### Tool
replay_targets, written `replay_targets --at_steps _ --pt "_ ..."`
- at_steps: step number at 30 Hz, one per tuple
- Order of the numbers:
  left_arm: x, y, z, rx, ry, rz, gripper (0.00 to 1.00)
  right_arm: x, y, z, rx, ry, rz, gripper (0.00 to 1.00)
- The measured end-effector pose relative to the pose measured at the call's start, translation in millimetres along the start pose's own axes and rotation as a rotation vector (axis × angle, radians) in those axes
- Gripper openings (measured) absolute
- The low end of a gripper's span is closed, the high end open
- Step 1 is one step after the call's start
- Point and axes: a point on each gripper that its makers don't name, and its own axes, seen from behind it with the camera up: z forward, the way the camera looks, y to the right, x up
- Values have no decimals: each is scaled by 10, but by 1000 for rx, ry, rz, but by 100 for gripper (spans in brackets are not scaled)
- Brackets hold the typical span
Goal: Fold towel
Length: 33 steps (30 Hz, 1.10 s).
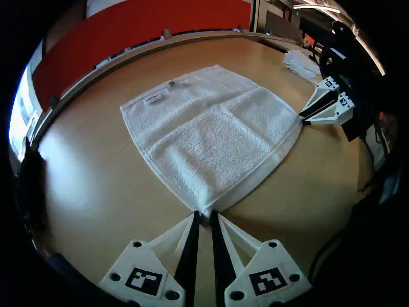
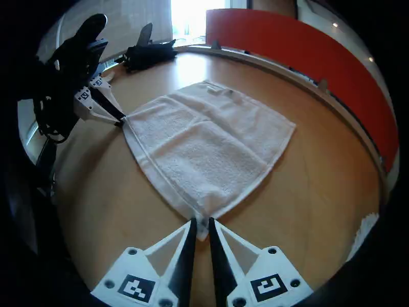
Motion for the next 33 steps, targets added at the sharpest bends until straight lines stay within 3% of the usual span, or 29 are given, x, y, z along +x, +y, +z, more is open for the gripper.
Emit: replay_targets --at_steps 2,8,18,33 --pt "5 15 -6 -8 0 -11 14 9 3 -13 -2 3 4 10" --pt "20 53 -20 -22 -2 -40 13 20 20 -52 -6 14 22 9" --pt "52 80 -49 -15 7 -46 13 94 37 -131 -3 38 19 9" --pt "315 58 -454 -6 36 -108 13 471 72 -503 -15 117 21 9"
